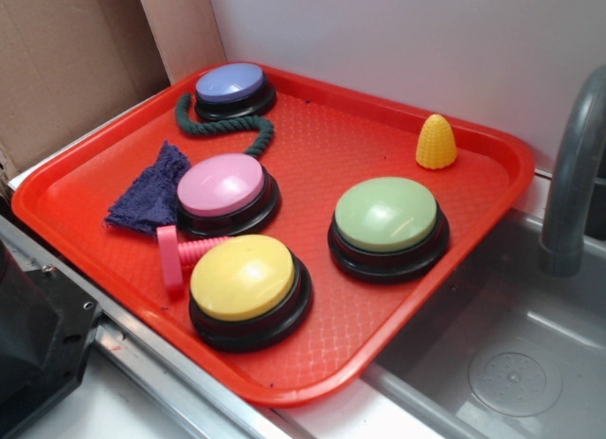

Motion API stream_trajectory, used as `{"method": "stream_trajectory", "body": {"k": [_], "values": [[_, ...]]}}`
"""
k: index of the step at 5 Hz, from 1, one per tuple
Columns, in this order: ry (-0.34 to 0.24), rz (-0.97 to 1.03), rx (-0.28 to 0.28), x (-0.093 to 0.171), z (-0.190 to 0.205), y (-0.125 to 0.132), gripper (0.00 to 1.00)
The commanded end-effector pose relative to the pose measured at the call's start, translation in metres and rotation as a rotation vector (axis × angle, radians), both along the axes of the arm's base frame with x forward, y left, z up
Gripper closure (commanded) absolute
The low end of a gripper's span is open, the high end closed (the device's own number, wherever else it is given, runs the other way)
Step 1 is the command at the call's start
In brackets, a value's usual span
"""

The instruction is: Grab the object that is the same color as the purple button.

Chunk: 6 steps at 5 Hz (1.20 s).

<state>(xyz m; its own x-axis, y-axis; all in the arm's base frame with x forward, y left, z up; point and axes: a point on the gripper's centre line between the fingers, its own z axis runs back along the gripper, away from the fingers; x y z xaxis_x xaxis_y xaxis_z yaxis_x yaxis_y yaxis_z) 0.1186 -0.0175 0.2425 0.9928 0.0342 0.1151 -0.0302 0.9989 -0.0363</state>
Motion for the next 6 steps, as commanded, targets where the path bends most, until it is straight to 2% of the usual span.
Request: {"method": "stream_trajectory", "body": {"k": [1, 2, 3, 5, 6], "values": [[0.000, 0.000, 0.000, 0.000, 0.000, 0.000, 0.00], [-0.028, 0.207, -0.046, 0.007, -0.007, 0.009, 0.00], [-0.033, 0.439, -0.081, 0.019, -0.024, 0.022, 0.00], [-0.067, 0.829, -0.088, 0.061, -0.077, 0.062, 0.00], [-0.081, 0.945, -0.064, 0.074, -0.105, 0.073, 0.00]]}}
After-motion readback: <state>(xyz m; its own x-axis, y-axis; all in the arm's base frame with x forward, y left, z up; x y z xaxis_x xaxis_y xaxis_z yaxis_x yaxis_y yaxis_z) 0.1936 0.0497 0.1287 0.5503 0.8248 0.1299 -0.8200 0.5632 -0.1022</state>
